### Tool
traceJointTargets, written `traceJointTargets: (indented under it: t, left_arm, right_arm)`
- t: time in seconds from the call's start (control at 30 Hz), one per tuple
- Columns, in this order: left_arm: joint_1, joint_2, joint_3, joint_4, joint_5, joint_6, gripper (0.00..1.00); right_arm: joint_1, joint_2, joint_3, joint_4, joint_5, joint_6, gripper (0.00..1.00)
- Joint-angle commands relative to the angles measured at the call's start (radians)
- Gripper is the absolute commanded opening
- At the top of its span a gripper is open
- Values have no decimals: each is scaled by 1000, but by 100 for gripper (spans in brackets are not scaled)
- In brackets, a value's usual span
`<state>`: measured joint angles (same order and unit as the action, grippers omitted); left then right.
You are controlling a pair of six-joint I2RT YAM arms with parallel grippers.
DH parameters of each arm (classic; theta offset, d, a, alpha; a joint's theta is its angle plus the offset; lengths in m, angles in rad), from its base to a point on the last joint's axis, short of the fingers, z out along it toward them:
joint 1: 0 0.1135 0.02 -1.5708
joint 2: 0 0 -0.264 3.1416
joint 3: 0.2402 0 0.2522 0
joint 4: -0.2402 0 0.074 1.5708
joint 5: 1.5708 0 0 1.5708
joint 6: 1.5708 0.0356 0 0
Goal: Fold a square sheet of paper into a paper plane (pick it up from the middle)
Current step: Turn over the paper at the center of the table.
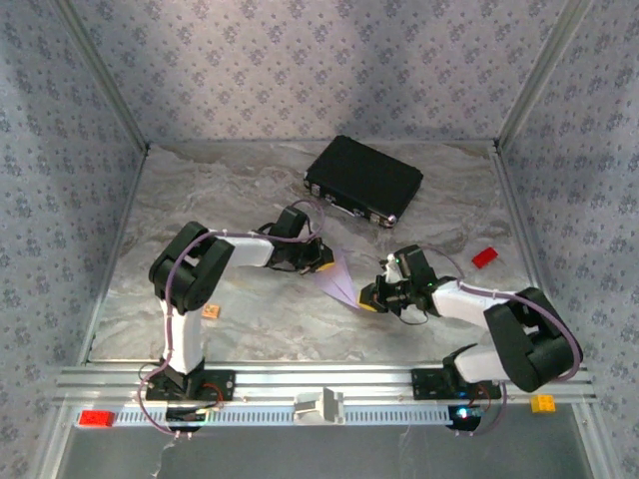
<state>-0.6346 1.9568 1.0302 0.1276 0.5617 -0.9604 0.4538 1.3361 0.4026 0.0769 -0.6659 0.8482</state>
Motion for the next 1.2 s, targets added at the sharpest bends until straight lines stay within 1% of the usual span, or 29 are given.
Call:
traceJointTargets:
  t: [0.0,0.1,0.2,0.33,0.43,0.5,0.63,0.73,0.8,0.9,1.03,1.17]
  left_arm:
    - [10,-62,31,-54,-20,34,27]
    - [9,-136,37,-93,-58,63,42]
    - [5,-220,22,-139,-112,97,49]
    - [5,-329,-29,-156,-160,110,51]
    - [5,-416,-79,-164,-215,110,53]
    - [4,-466,-109,-170,-246,107,54]
    - [7,-531,-151,-177,-279,102,54]
    - [7,-569,-173,-178,-295,103,54]
    - [7,-596,-186,-185,-315,105,54]
    - [7,-637,-200,-206,-348,111,55]
    - [9,-710,-235,-227,-392,115,57]
    - [15,-778,-266,-257,-433,123,58]
  right_arm:
    - [-6,-47,17,-75,3,-41,3]
    - [-4,-91,43,-146,34,-74,3]
    - [3,-136,69,-204,71,-102,3]
    - [16,-181,130,-318,126,-164,3]
    - [43,-214,194,-429,211,-212,3]
    - [60,-233,237,-499,268,-273,3]
    - [90,-254,298,-589,361,-318,2]
    - [140,-285,340,-646,483,-334,1]
    - [183,-300,372,-687,602,-340,1]
    - [241,-302,410,-760,744,-350,1]
    - [288,-277,455,-824,864,-352,1]
    - [367,-244,506,-897,1019,-357,1]
